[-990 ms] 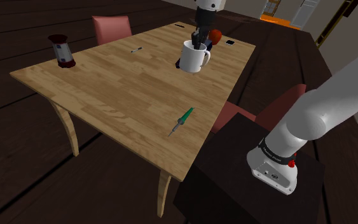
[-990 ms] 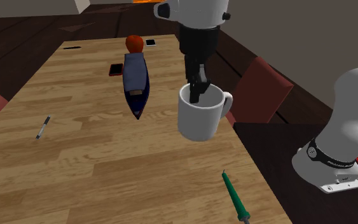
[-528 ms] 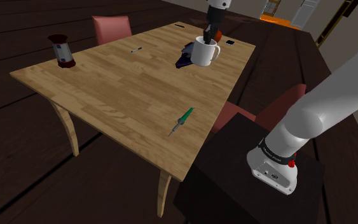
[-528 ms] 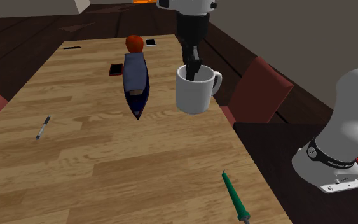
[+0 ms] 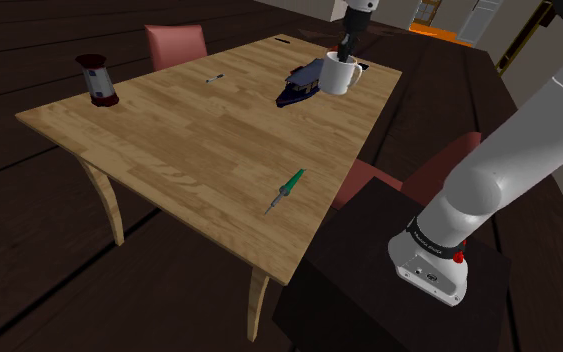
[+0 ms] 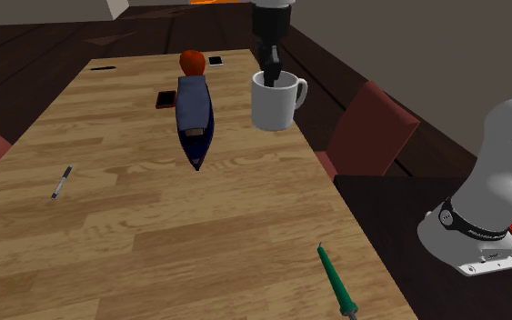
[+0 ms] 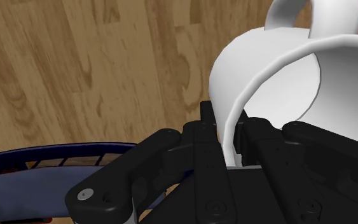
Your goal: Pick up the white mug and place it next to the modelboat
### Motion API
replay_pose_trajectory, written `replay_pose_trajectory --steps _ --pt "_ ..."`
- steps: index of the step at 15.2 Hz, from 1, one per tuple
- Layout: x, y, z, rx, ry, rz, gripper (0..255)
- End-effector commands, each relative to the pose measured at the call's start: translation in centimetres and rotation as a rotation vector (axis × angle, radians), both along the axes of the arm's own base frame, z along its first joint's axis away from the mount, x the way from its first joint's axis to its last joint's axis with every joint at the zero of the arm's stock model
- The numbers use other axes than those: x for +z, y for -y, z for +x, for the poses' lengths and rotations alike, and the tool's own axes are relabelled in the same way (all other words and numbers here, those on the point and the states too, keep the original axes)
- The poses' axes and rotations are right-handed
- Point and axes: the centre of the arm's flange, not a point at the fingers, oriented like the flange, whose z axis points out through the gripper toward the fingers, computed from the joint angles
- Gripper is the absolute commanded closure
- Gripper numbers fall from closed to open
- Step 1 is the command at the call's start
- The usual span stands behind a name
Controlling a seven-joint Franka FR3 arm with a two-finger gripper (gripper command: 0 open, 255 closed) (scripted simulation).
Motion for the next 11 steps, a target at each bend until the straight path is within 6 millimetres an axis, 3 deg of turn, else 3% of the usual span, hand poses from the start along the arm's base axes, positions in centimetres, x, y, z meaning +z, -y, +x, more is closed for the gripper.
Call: replay_pose_trajectory --steps 1,4,11 --pt "-0.1 2.8 0.4 0.001 0.000 -0.001 255" --pt "-0.1 6.5 0.8 0.001 0.000 -0.001 255" --pt "-3.8 6.5 0.8 0.001 0.000 -0.001 255"
